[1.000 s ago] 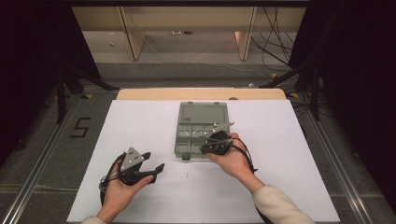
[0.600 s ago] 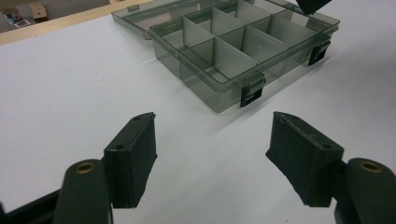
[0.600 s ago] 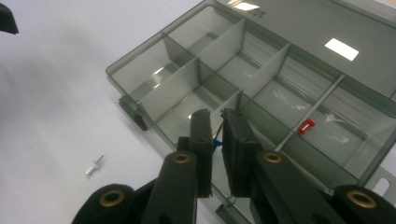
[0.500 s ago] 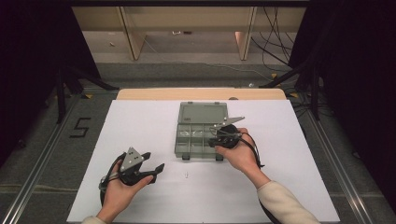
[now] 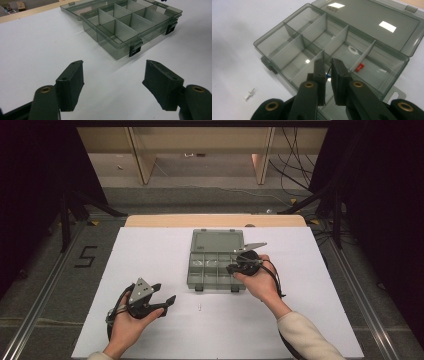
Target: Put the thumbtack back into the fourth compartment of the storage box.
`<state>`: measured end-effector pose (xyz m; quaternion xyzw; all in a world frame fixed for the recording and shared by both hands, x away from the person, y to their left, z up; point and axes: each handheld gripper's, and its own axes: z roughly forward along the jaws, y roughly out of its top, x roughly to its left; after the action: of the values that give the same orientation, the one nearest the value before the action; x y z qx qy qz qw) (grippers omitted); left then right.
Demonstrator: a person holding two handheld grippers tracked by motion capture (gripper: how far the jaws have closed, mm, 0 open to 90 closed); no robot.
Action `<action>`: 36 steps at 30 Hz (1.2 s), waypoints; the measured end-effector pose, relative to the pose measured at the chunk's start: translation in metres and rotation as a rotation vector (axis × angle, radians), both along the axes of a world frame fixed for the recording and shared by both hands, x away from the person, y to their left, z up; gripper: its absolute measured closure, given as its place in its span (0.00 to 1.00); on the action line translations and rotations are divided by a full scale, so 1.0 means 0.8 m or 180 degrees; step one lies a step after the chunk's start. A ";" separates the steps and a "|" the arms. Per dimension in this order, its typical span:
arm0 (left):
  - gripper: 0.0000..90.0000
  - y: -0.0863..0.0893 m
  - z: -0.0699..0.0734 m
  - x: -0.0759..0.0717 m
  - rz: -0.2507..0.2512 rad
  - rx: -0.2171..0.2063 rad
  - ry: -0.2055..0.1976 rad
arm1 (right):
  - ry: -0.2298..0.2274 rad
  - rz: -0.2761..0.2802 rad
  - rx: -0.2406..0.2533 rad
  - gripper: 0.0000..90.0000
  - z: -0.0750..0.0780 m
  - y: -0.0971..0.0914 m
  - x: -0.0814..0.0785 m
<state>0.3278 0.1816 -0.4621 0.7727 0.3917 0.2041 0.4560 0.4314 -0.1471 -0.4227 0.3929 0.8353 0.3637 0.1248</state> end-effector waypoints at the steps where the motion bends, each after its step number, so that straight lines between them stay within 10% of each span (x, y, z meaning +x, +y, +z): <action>1: 0.35 0.001 0.000 0.001 -0.0015 0.0023 -0.0019 | -0.0020 0.0001 0.0005 0.93 -0.001 0.000 0.001; 36: 0.35 -0.002 -0.002 0.002 0.0001 -0.0012 -0.0004 | -0.0080 -0.0266 -0.0059 0.93 -0.005 -0.016 0.033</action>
<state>0.3292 0.1804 -0.4637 0.7716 0.3919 0.2040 0.4576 0.4578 -0.1599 -0.4266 0.4217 0.8199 0.3553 0.1539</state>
